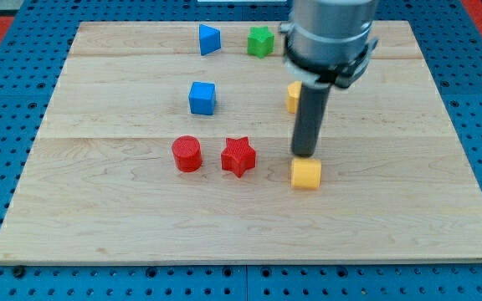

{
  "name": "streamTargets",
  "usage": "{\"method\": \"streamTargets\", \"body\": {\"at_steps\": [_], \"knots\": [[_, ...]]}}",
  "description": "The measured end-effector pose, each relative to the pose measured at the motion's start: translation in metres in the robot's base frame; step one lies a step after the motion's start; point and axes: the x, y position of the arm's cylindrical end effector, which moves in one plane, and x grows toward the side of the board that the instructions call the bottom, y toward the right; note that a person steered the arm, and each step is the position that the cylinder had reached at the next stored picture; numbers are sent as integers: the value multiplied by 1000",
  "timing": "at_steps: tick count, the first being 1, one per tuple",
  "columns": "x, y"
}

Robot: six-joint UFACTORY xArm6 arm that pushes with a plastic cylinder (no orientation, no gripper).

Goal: Move the yellow hexagon into the red star

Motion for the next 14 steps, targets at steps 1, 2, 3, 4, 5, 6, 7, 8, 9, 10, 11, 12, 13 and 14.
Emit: {"method": "streamTargets", "body": {"at_steps": [1,2,3,4,5,6,7,8,9,10,11,12,13,14], "knots": [[12,-36],[4,-60],[3,-64],[3,-48],[-8,-27],[-12,-14],[-14,-13],[-14,-13],[-14,-14],[-14,-14],[-19,-12],[-19,12],[-26,68],[-42,66]]}}
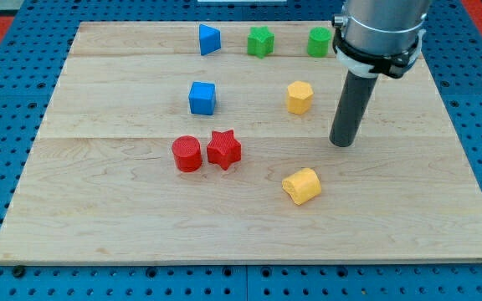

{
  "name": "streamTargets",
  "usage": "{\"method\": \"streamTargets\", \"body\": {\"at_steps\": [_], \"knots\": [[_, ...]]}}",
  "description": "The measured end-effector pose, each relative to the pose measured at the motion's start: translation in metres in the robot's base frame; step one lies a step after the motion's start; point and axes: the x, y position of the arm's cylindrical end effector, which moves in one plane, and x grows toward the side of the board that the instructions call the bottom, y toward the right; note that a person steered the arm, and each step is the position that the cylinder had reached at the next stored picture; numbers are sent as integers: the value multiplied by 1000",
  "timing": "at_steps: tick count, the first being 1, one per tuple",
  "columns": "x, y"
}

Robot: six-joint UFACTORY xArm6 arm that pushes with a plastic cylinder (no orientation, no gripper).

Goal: Move the yellow hexagon into the red star

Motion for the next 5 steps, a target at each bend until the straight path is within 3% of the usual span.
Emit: {"method": "streamTargets", "body": {"at_steps": [1,2,3,5], "knots": [[-8,3],[-46,23],[-82,9],[-88,-57]]}}
